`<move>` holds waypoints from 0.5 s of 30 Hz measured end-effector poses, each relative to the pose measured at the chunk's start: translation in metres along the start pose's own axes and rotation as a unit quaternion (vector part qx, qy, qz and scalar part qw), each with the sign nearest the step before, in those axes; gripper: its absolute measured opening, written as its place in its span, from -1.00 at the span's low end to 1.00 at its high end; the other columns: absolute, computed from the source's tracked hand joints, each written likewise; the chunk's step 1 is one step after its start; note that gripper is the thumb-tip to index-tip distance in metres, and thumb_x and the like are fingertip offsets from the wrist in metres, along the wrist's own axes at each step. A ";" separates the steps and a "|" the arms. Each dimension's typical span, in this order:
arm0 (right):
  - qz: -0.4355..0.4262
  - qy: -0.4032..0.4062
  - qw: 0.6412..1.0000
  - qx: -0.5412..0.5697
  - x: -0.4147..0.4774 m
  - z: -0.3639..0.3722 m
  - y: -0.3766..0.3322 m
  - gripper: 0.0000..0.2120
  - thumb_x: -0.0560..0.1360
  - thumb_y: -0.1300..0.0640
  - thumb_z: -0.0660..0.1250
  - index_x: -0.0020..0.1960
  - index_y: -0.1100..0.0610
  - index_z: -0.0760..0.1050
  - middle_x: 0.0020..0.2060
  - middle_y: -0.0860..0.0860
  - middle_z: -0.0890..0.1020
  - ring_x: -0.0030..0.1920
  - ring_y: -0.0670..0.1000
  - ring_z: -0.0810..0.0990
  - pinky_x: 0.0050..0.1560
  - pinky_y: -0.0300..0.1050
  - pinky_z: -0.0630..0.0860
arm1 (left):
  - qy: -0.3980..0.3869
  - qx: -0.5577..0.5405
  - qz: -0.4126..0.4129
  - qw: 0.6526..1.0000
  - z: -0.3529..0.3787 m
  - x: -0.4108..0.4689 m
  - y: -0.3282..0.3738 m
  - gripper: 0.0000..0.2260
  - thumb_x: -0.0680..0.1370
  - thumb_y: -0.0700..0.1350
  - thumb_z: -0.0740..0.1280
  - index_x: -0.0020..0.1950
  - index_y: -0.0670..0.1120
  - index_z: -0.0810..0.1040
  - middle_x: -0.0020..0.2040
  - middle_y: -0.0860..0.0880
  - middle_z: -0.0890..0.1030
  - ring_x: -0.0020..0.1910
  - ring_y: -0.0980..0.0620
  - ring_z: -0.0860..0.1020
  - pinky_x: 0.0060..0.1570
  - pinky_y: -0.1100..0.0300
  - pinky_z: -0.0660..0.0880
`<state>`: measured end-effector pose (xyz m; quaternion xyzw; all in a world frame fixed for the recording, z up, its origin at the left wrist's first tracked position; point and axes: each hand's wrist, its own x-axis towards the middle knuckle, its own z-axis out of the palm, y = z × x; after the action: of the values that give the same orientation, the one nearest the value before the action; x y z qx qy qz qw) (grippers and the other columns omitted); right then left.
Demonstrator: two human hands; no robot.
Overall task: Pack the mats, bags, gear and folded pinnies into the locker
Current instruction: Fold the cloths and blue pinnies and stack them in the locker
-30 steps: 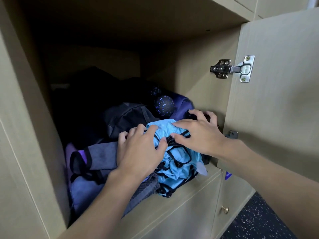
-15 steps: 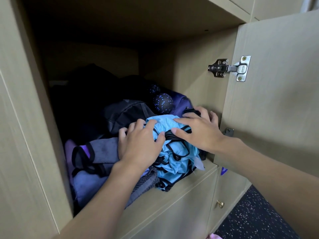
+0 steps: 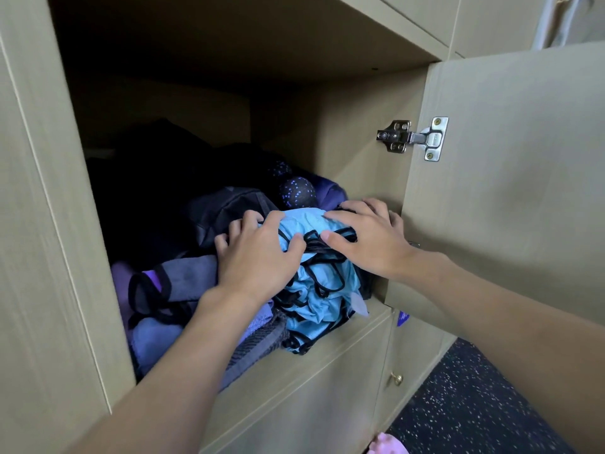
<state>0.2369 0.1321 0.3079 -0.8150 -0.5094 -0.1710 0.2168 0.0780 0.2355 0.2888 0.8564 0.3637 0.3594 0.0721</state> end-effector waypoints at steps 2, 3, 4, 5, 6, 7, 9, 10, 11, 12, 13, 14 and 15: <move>-0.004 0.001 1.000 -0.002 -0.002 -0.003 -0.001 -0.53 0.54 -0.32 0.16 0.41 -0.23 0.37 0.46 -0.17 0.30 0.51 -0.03 0.02 0.48 0.23 -0.05 | 0.011 -0.012 -0.001 1.000 -0.004 -0.001 0.002 -0.59 0.57 0.23 0.18 0.38 0.14 0.40 0.32 0.00 0.39 0.36 -0.13 0.31 0.34 -0.10 0.18; -0.006 0.004 1.000 -0.004 -0.003 -0.005 -0.002 -0.52 0.55 -0.31 0.16 0.42 -0.22 0.37 0.46 -0.17 0.31 0.50 -0.04 0.03 0.48 0.22 -0.04 | 0.015 -0.018 0.000 1.000 -0.006 -0.002 0.002 -0.59 0.57 0.23 0.19 0.39 0.15 0.39 0.33 0.00 0.37 0.37 -0.13 0.30 0.35 -0.10 0.18; -0.009 0.006 1.000 -0.005 -0.005 -0.006 -0.003 -0.52 0.55 -0.31 0.16 0.42 -0.21 0.36 0.45 -0.17 0.31 0.50 -0.04 0.03 0.48 0.21 -0.03 | 0.018 -0.024 0.002 1.000 -0.007 -0.003 0.003 -0.59 0.57 0.23 0.19 0.39 0.15 0.39 0.33 0.01 0.37 0.38 -0.12 0.29 0.35 -0.09 0.18; -0.011 0.008 1.000 -0.004 -0.006 -0.007 -0.003 -0.52 0.55 -0.30 0.16 0.43 -0.20 0.37 0.45 -0.16 0.32 0.49 -0.05 0.04 0.48 0.19 -0.03 | 0.021 -0.028 0.006 0.999 -0.009 -0.004 0.004 -0.59 0.57 0.23 0.20 0.39 0.15 0.39 0.33 0.02 0.36 0.38 -0.12 0.28 0.35 -0.09 0.18; -0.012 0.010 1.000 -0.001 -0.008 -0.009 -0.003 -0.52 0.55 -0.30 0.16 0.43 -0.19 0.37 0.44 -0.16 0.32 0.49 -0.05 0.05 0.48 0.17 -0.02 | 0.023 -0.031 0.012 0.999 -0.010 -0.005 0.005 -0.58 0.57 0.23 0.20 0.39 0.14 0.39 0.33 0.02 0.36 0.38 -0.11 0.28 0.35 -0.09 0.18; -0.014 0.013 1.000 0.002 -0.010 -0.010 -0.003 -0.52 0.55 -0.29 0.17 0.43 -0.18 0.38 0.44 -0.16 0.33 0.48 -0.05 0.06 0.47 0.14 -0.02 | 0.026 -0.032 0.019 0.999 -0.011 -0.007 0.006 -0.59 0.57 0.22 0.20 0.39 0.13 0.40 0.33 0.02 0.36 0.37 -0.11 0.28 0.35 -0.09 0.18; -0.016 0.024 1.000 0.007 -0.018 -0.012 -0.001 -0.54 0.55 -0.27 0.19 0.41 -0.16 0.39 0.42 -0.14 0.34 0.47 -0.05 0.09 0.45 0.09 -0.02 | 0.038 -0.032 0.034 0.998 -0.012 -0.012 0.009 -0.60 0.56 0.20 0.22 0.36 0.11 0.43 0.31 0.01 0.37 0.36 -0.11 0.29 0.33 -0.10 0.19; -0.017 0.032 0.999 0.008 -0.023 -0.013 0.000 -0.55 0.56 -0.25 0.20 0.40 -0.15 0.41 0.40 -0.13 0.35 0.46 -0.04 0.11 0.45 0.07 -0.01 | 0.049 -0.032 0.044 0.997 -0.013 -0.015 0.012 -0.61 0.56 0.19 0.24 0.34 0.09 0.45 0.30 0.01 0.39 0.35 -0.11 0.30 0.32 -0.10 0.20; -0.017 0.042 0.999 0.009 -0.030 -0.013 0.001 -0.57 0.56 -0.23 0.21 0.39 -0.14 0.42 0.39 -0.12 0.36 0.45 -0.03 0.13 0.44 0.05 0.00 | 0.062 -0.030 0.057 0.996 -0.013 -0.020 0.015 -0.62 0.55 0.18 0.25 0.32 0.08 0.48 0.27 0.00 0.40 0.32 -0.12 0.32 0.30 -0.10 0.22; -0.015 0.055 0.998 0.013 -0.038 -0.013 0.002 -0.59 0.56 -0.20 0.22 0.37 -0.12 0.44 0.37 -0.11 0.37 0.43 -0.03 0.15 0.43 0.04 0.02 | 0.074 -0.027 0.072 0.994 -0.014 -0.024 0.018 -0.63 0.54 0.17 0.25 0.29 0.06 0.51 0.25 -0.01 0.42 0.30 -0.14 0.34 0.27 -0.10 0.24; -0.010 0.070 0.997 0.021 -0.048 -0.013 0.003 -0.62 0.57 -0.18 0.23 0.34 -0.10 0.47 0.35 -0.10 0.39 0.41 -0.02 0.18 0.41 0.03 0.04 | 0.082 -0.023 0.089 0.992 -0.016 -0.031 0.023 -0.63 0.53 0.17 0.24 0.26 0.05 0.53 0.22 -0.02 0.45 0.26 -0.15 0.36 0.24 -0.09 0.26; -0.005 0.087 0.996 0.031 -0.059 -0.012 0.004 -0.65 0.57 -0.15 0.25 0.31 -0.09 0.50 0.32 -0.10 0.41 0.39 -0.01 0.21 0.38 0.02 0.07 | 0.085 -0.021 0.108 0.990 -0.016 -0.037 0.029 -0.63 0.51 0.16 0.22 0.23 0.04 0.55 0.19 -0.03 0.47 0.23 -0.16 0.38 0.21 -0.07 0.28; 0.000 0.105 0.994 0.041 -0.071 -0.010 0.007 -0.69 0.56 -0.12 0.26 0.26 -0.07 0.53 0.28 -0.09 0.44 0.36 -0.01 0.25 0.34 0.00 0.10 | 0.080 -0.025 0.132 0.988 -0.015 -0.044 0.035 -0.63 0.50 0.15 0.20 0.19 0.01 0.57 0.15 -0.05 0.50 0.19 -0.17 0.41 0.18 -0.07 0.31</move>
<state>0.2124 0.0705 0.2796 -0.7830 -0.4905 -0.2347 0.3020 0.0663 0.1783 0.2884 0.8633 0.2432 0.4420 0.0164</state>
